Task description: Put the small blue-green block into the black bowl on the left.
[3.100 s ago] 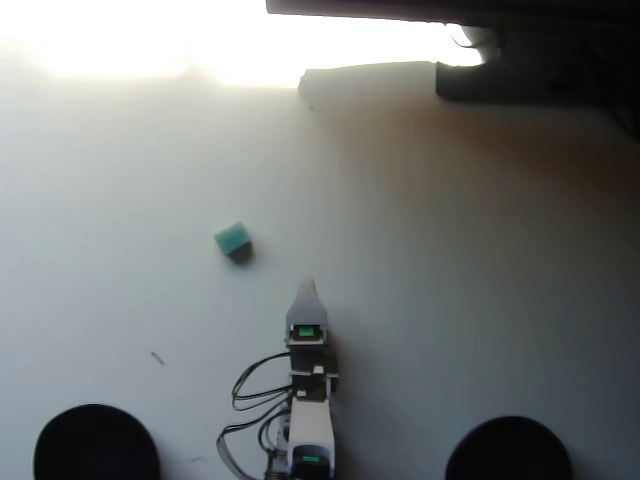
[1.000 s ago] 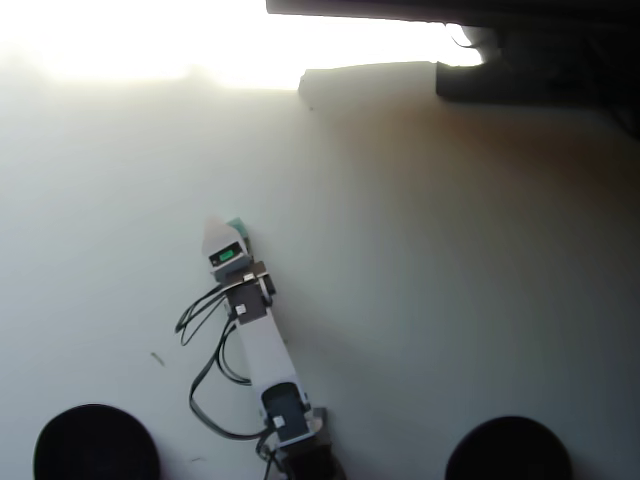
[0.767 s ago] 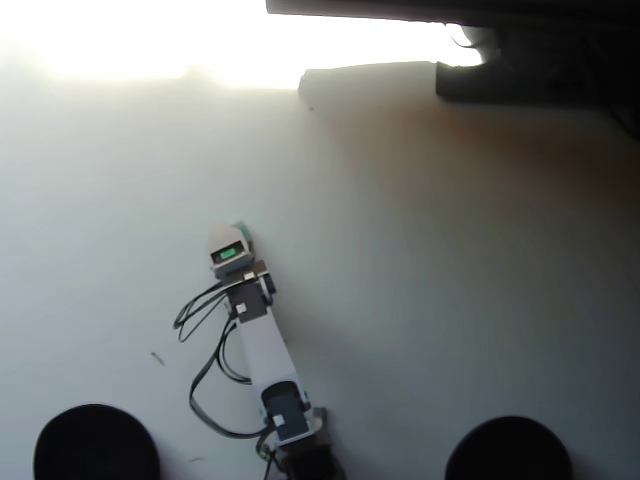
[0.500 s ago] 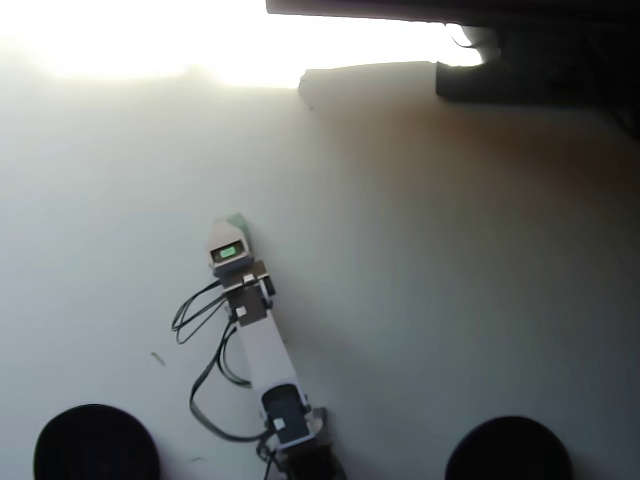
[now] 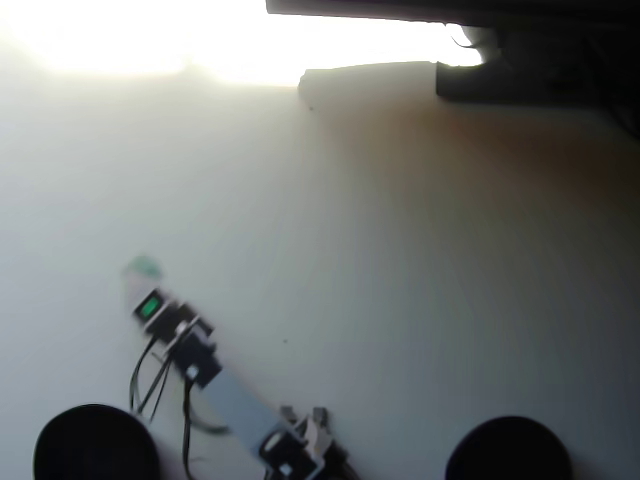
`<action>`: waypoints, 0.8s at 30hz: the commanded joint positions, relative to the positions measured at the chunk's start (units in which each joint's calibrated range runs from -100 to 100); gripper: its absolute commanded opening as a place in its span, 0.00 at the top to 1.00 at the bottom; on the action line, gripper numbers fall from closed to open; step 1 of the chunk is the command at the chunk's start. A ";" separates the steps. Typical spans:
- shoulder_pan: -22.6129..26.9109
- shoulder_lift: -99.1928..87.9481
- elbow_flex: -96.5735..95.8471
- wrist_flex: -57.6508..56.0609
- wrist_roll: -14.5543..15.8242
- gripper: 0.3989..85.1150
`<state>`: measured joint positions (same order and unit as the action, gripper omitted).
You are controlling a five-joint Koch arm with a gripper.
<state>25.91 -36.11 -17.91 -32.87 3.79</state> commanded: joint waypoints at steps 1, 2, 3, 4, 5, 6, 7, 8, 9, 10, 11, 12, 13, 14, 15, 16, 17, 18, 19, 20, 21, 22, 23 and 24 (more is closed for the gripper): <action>4.40 -4.76 7.01 -1.87 -0.34 0.97; 6.35 -5.40 7.65 -2.68 -0.34 0.97; 8.21 -5.72 8.39 -3.57 -0.49 0.97; 10.16 -6.04 9.41 -4.30 -0.49 0.97; 11.92 -6.26 10.33 -5.28 -0.54 0.97; 13.48 -6.36 10.89 -5.68 -0.59 0.97; 15.09 -6.36 11.63 -6.41 -0.63 0.97; 16.56 -6.36 12.18 -6.74 -0.73 0.97; 18.02 -6.36 12.18 -7.14 -0.73 0.97; 19.24 -6.47 12.18 -7.55 -0.78 0.97; 20.42 -6.58 12.09 -7.79 -0.73 0.97; 21.54 -6.68 11.81 -8.28 -0.68 0.97; 22.42 -7.01 11.26 -8.52 -0.68 0.97; 23.30 -7.22 10.52 -8.68 -0.68 0.97; 24.13 -7.76 9.69 -9.01 -0.68 0.97; 24.81 -8.29 8.58 -9.25 -0.78 0.97; 25.54 -8.72 7.56 -9.33 -0.78 0.97; 26.18 -9.15 6.64 -9.57 -0.78 0.97; 26.57 -9.68 5.99 -9.90 -0.83 0.97; 26.91 -10.01 5.44 -10.63 -0.93 0.97; 27.01 -10.33 4.79 -10.95 -1.32 0.97; 27.01 -10.65 4.14 -10.95 -1.51 0.96; 27.01 -10.86 3.59 -10.95 -1.61 0.94; 27.01 -11.08 3.13 -11.44 -1.81 0.87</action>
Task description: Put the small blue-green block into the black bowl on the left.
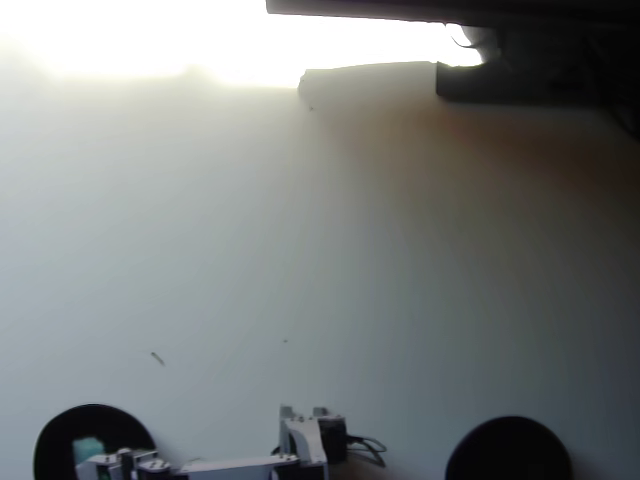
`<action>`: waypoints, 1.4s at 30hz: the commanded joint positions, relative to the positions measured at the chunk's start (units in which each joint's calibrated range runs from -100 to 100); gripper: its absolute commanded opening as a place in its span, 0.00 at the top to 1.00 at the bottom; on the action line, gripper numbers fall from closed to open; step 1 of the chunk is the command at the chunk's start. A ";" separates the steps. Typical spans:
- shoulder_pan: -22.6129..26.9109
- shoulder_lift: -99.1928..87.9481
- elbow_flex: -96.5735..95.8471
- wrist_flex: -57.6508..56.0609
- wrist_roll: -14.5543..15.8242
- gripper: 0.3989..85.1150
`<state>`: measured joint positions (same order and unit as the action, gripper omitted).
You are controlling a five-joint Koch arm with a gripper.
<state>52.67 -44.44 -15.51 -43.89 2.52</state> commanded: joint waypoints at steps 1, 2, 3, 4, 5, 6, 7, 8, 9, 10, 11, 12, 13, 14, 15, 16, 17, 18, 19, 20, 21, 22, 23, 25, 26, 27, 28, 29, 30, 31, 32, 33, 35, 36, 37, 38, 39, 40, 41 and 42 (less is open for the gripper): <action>0.24 -3.06 0.54 -1.06 -0.88 0.78; 0.24 -3.39 0.54 -1.39 -1.03 0.62; 0.24 -3.49 0.63 -1.79 -1.07 0.48; 0.20 -4.14 0.91 -2.03 -1.12 0.43; 0.15 -4.99 1.19 -2.12 -1.07 0.42; 0.10 -5.85 1.37 -2.12 -1.03 0.42; -0.15 -7.03 1.56 -2.28 -0.98 0.42; -0.44 -8.31 1.93 -2.68 -0.93 0.42; -0.73 -9.60 2.20 -3.17 -0.78 0.42; -1.03 -11.21 2.20 -3.41 -0.78 0.42; -1.66 -12.28 2.48 -3.66 -0.78 0.42; -2.69 -13.35 2.85 -3.90 -0.73 0.43; -3.76 -14.53 2.94 -4.14 -0.73 0.43; -5.03 -16.03 2.94 -4.06 -0.73 0.44; -6.54 -16.99 2.94 -4.06 -0.59 0.45; -8.25 -17.74 2.85 -3.82 -0.29 0.45; -10.31 -18.17 2.76 -3.74 -0.15 0.45; -12.31 -18.38 2.48 -3.58 -0.15 0.45; -14.11 -18.60 2.20 -3.33 -0.20 0.45; -16.07 -18.60 1.93 -3.17 -0.20 0.45; -17.83 -18.60 1.46 -3.17 -0.20 0.45; -19.78 -18.38 0.54 -3.09 -0.05 0.45; -21.78 -18.28 -0.11 -3.01 0.05 0.45; -25.30 -18.60 -2.51 -2.60 0.10 0.44; -27.20 -19.35 -4.17 -1.95 0.10 0.44; -28.96 -20.53 -6.02 -1.47 0.05 0.43; -30.72 -21.81 -8.33 -1.14 0.05 0.42; -32.33 -23.42 -10.74 -0.49 -0.05 0.42; -33.94 -25.45 -13.79 0.64 -0.29 0.42; -35.21 -27.49 -16.37 1.45 -0.39 0.42; -36.29 -29.31 -18.68 1.86 -0.63 0.42; -37.31 -31.35 -21.18 2.67 -1.12 0.43; -39.02 -34.45 -25.71 4.45 -1.17 0.43; -39.95 -36.17 -28.48 5.75 -1.22 0.43; -40.88 -37.45 -31.44 8.02 -1.61 0.43; -41.86 -38.84 -34.40 10.53 -1.61 0.43; -42.74 -39.92 -37.17 12.31 -1.61 0.43; -43.66 -40.88 -39.76 13.77 -1.61 0.43; -44.79 -41.42 -42.99 16.29 -1.61 0.43; -45.76 -42.06 -46.23 18.88 -1.66 0.43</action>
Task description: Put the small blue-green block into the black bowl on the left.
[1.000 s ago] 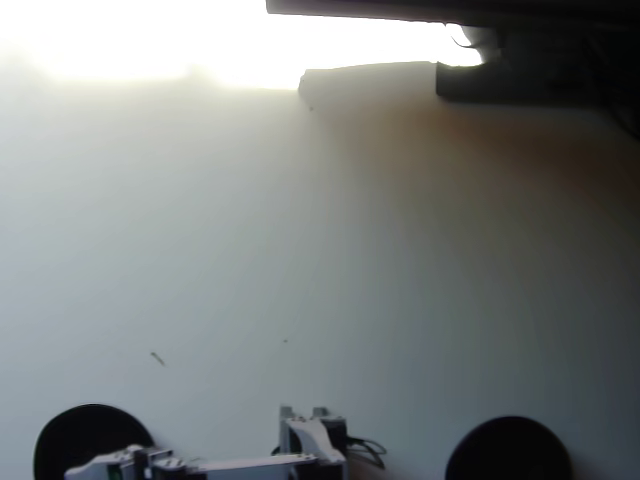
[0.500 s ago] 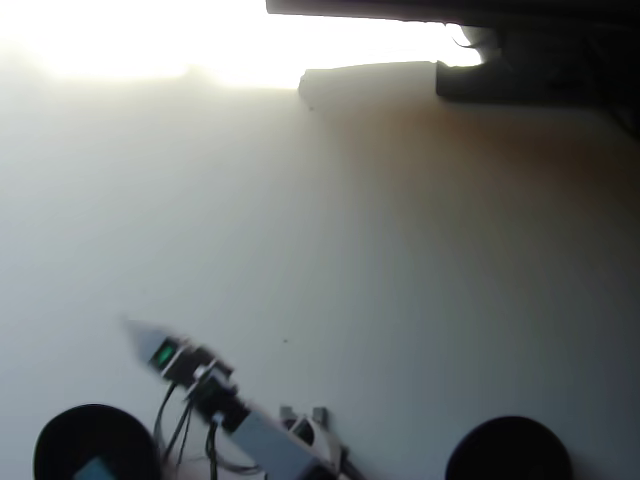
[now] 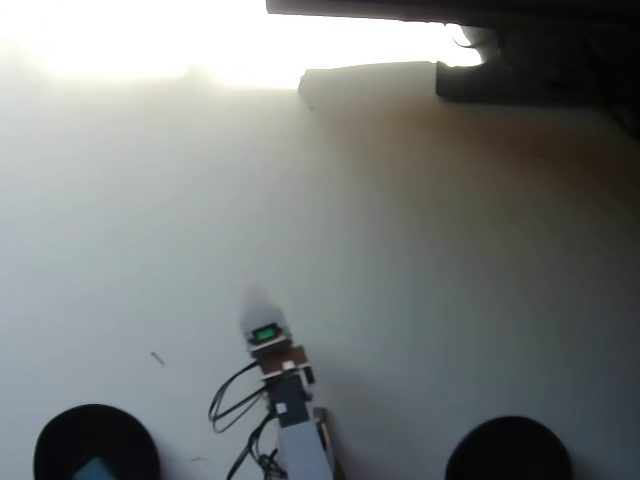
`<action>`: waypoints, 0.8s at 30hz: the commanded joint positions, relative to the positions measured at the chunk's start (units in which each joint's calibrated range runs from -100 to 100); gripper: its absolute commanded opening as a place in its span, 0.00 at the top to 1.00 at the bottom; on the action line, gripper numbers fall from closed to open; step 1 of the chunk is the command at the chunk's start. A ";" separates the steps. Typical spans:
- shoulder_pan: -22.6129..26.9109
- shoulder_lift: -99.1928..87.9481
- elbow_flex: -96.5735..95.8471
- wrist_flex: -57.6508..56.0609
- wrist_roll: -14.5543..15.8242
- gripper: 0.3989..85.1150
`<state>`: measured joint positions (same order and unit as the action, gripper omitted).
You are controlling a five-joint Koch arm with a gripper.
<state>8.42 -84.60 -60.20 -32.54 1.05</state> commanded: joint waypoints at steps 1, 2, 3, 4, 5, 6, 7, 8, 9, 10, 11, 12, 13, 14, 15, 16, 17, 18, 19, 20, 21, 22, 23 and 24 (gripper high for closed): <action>-2.49 -2.44 -4.68 9.39 -0.20 0.43; -3.47 -2.55 -7.26 10.20 -0.24 0.43; -4.40 -2.66 -9.58 11.10 -0.29 0.43; -5.27 -2.66 -11.89 12.39 -0.29 0.43; -6.30 -2.55 -13.83 13.53 -0.29 0.43; -7.23 -2.44 -15.49 14.99 -0.20 0.43; -8.16 -1.59 -17.06 16.61 -0.15 0.43; -9.28 -0.30 -18.45 18.23 -0.15 0.43; -10.21 1.09 -19.83 19.77 -0.24 0.43; -10.89 2.70 -21.13 22.12 -0.24 0.43; -11.48 4.84 -22.24 24.47 -0.24 0.43; -11.92 7.09 -23.44 27.07 -0.24 0.43; -12.16 8.81 -24.36 29.25 -0.20 0.43; -12.31 10.52 -25.01 30.71 -0.20 0.43; -12.50 12.34 -25.38 32.25 -0.15 0.43; -12.55 14.16 -25.75 33.88 -0.05 0.43; -12.65 16.30 -25.84 35.33 0.10 0.43; -12.75 18.45 -25.84 36.71 0.10 0.43; -12.84 20.91 -26.03 38.42 0.15 0.43; -12.89 23.27 -26.40 40.52 0.15 0.43; -12.94 25.41 -26.77 42.23 0.10 0.43; -12.94 27.23 -26.95 43.36 0.10 0.43; -13.04 29.16 -27.04 44.33 0.05 0.43; -13.09 30.44 -27.23 45.06 -0.10 0.43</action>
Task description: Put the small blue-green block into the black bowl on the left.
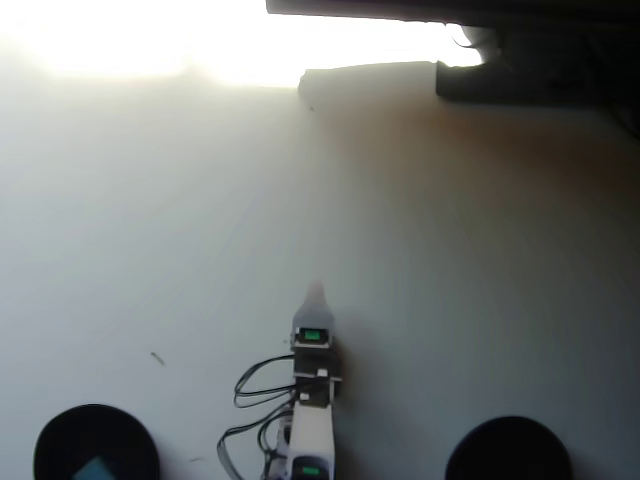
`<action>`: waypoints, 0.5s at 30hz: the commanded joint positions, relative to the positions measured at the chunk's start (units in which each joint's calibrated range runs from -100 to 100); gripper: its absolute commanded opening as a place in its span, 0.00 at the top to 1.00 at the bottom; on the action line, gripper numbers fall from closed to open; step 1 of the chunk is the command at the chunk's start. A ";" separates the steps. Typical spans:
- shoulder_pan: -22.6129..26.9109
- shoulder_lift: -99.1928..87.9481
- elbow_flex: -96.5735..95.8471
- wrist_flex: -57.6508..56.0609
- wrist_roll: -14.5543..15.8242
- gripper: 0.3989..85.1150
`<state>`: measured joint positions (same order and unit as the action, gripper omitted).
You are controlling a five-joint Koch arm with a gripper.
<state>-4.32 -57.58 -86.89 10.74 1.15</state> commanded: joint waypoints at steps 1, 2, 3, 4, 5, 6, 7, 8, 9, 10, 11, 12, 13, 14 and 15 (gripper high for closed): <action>-0.34 3.53 -0.45 2.03 -0.49 0.43; -0.20 3.53 -0.36 2.03 -0.59 0.43; 0.05 3.53 -0.45 2.03 -0.54 0.43; 0.29 3.53 -0.45 2.03 -0.34 0.43; 0.54 3.53 -0.54 2.11 -0.34 0.43; 0.59 3.53 -0.45 2.11 -0.34 0.43; 0.63 3.53 -0.45 2.11 -0.39 0.43; 0.63 3.53 -0.45 2.19 -0.39 0.43; 0.63 3.53 -0.54 2.19 -0.39 0.43; 0.63 3.53 -0.54 2.28 -0.44 0.43; 0.54 3.53 -0.54 2.28 -0.39 0.43; 0.44 3.53 -0.54 2.36 -0.34 0.43; 0.49 3.53 -0.54 2.36 -0.34 0.43; 0.54 3.53 -0.54 2.28 -0.34 0.43; 0.59 3.53 -0.54 2.28 -0.34 0.43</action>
<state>-4.03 -55.18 -86.89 13.12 0.76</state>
